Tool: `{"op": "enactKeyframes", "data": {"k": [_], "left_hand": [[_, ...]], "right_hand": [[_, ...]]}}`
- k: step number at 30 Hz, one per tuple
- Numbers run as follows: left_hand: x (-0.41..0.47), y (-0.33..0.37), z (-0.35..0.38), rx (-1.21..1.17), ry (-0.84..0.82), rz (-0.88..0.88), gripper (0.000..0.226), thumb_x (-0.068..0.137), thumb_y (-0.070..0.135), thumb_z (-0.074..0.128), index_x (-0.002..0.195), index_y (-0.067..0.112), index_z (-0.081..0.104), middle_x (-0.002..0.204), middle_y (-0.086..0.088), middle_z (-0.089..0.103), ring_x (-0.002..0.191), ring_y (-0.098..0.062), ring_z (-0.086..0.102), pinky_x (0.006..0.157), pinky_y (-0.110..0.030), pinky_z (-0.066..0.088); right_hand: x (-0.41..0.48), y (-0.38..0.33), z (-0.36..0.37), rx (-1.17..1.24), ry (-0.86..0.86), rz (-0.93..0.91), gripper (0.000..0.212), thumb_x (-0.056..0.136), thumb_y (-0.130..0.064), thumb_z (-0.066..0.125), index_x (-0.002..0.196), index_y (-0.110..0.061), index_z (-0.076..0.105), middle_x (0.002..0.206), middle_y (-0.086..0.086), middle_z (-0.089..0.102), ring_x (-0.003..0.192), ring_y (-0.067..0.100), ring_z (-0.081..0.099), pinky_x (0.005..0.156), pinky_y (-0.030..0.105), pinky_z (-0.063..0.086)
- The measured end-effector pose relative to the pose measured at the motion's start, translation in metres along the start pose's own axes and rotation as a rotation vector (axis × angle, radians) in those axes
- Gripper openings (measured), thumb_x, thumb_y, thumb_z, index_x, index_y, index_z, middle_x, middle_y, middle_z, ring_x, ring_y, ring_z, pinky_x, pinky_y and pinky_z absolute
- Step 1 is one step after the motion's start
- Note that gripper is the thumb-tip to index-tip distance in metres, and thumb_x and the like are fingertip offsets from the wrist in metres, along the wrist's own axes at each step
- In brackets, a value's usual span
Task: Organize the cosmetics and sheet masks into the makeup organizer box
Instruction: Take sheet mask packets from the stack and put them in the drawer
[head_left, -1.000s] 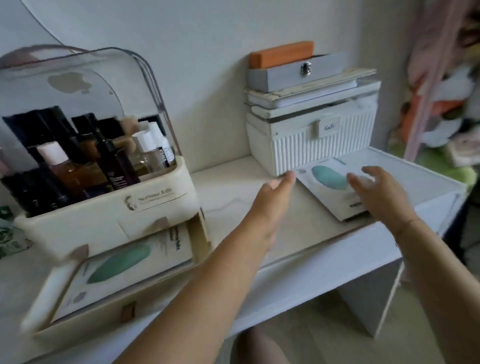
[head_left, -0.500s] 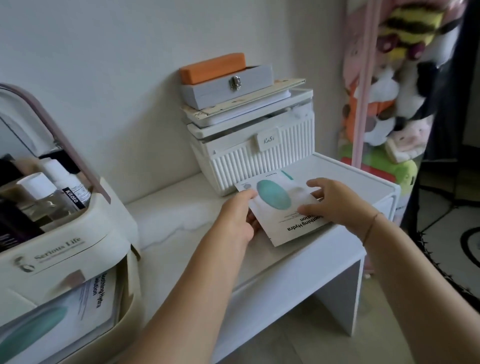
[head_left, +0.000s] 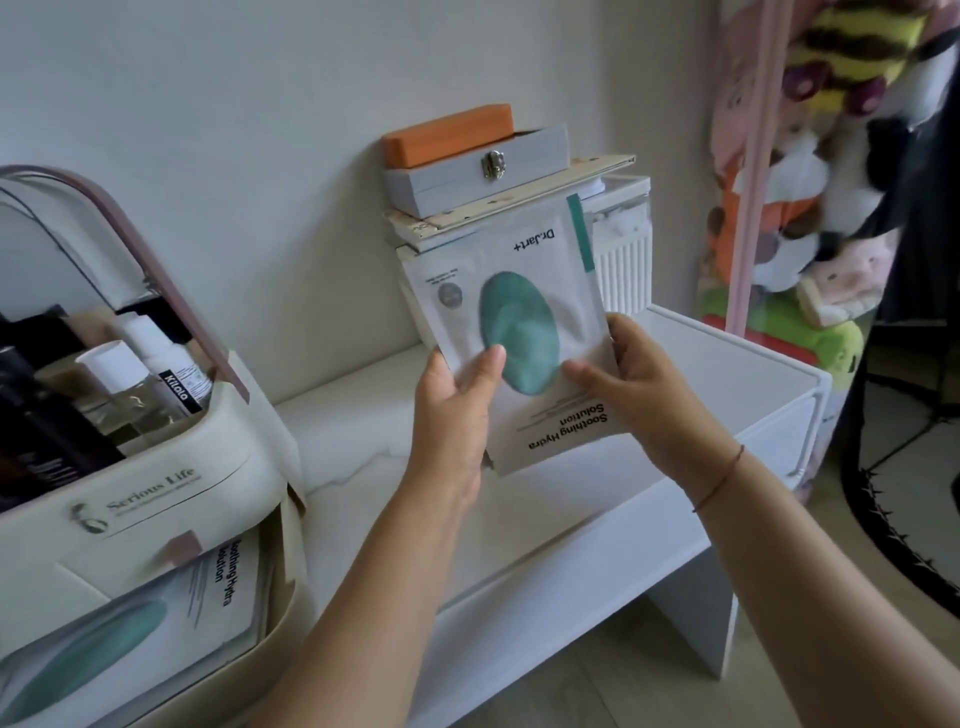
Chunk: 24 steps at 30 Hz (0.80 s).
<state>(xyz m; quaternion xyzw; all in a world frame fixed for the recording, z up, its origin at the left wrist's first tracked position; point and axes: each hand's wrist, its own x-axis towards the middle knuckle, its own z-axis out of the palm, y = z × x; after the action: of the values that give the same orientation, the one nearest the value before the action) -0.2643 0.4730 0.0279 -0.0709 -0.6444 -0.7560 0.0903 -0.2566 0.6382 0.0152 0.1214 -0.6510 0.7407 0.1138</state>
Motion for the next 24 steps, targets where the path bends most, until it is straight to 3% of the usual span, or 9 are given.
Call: {"op": "enactKeyframes", "data": {"k": [3, 8, 11, 14, 18, 21, 24], "left_hand": [[-0.004, -0.003, -0.010, 0.077, 0.010, 0.056, 0.037, 0.080, 0.032, 0.070, 0.111, 0.014, 0.058, 0.110, -0.002, 0.073, 0.107, -0.015, 0.067, 0.098, -0.038, 0.048], [-0.011, -0.011, -0.017, 0.069, 0.016, 0.102, 0.044, 0.077, 0.035, 0.073, 0.117, 0.020, 0.060, 0.111, 0.003, 0.072, 0.106, -0.015, 0.066, 0.095, -0.035, 0.049], [-0.014, -0.010, -0.016, 0.045, 0.046, 0.084, 0.036, 0.077, 0.032, 0.073, 0.109, 0.021, 0.063, 0.106, 0.002, 0.074, 0.102, -0.016, 0.068, 0.092, -0.035, 0.051], [-0.020, 0.004, -0.020, 0.001, 0.063, 0.094, 0.029, 0.078, 0.026, 0.075, 0.104, 0.017, 0.065, 0.098, 0.002, 0.076, 0.093, -0.013, 0.071, 0.076, -0.024, 0.054], [-0.030, 0.053, -0.054, -0.051, 0.103, 0.181, 0.040, 0.066, 0.033, 0.081, 0.101, 0.020, 0.066, 0.096, 0.002, 0.075, 0.089, -0.013, 0.071, 0.074, -0.025, 0.055], [-0.053, 0.091, -0.100, 0.115, 0.113, 0.209, 0.036, 0.064, 0.030, 0.082, 0.097, 0.026, 0.067, 0.090, 0.004, 0.074, 0.073, -0.010, 0.068, 0.063, -0.026, 0.054], [-0.091, 0.117, -0.147, 0.342, -0.023, 0.083, 0.037, 0.061, 0.036, 0.081, 0.096, 0.032, 0.070, 0.094, 0.003, 0.075, 0.077, -0.015, 0.072, 0.058, -0.026, 0.055]], "right_hand": [[-0.003, 0.013, 0.006, 0.047, -0.042, -0.044, 0.027, 0.087, -0.002, 0.062, 0.112, -0.010, 0.055, 0.099, 0.007, 0.069, 0.090, 0.020, 0.068, 0.078, 0.035, 0.057], [-0.011, 0.031, 0.015, 0.044, -0.100, 0.003, 0.038, 0.084, -0.007, 0.066, 0.120, -0.012, 0.055, 0.113, 0.003, 0.069, 0.103, 0.013, 0.065, 0.087, 0.025, 0.053], [-0.015, 0.032, 0.017, 0.022, -0.069, 0.028, 0.032, 0.084, -0.005, 0.066, 0.115, -0.010, 0.060, 0.108, 0.005, 0.072, 0.096, 0.014, 0.068, 0.081, 0.024, 0.054], [-0.020, 0.024, 0.018, 0.061, -0.083, 0.041, 0.033, 0.076, -0.010, 0.072, 0.108, -0.007, 0.065, 0.099, 0.008, 0.074, 0.086, 0.016, 0.070, 0.073, 0.026, 0.056], [-0.028, 0.000, 0.023, -0.023, -0.292, 0.091, 0.037, 0.070, -0.018, 0.075, 0.105, -0.010, 0.067, 0.095, 0.009, 0.075, 0.083, 0.023, 0.072, 0.068, 0.028, 0.057], [-0.034, -0.020, 0.039, -0.097, -0.475, 0.138, 0.035, 0.075, -0.012, 0.074, 0.108, -0.007, 0.066, 0.096, 0.013, 0.074, 0.083, 0.026, 0.072, 0.066, 0.028, 0.057], [-0.042, -0.037, 0.066, -0.178, -0.585, 0.151, 0.024, 0.077, -0.007, 0.073, 0.100, -0.005, 0.067, 0.089, 0.011, 0.075, 0.076, 0.022, 0.073, 0.062, 0.026, 0.057]]}}
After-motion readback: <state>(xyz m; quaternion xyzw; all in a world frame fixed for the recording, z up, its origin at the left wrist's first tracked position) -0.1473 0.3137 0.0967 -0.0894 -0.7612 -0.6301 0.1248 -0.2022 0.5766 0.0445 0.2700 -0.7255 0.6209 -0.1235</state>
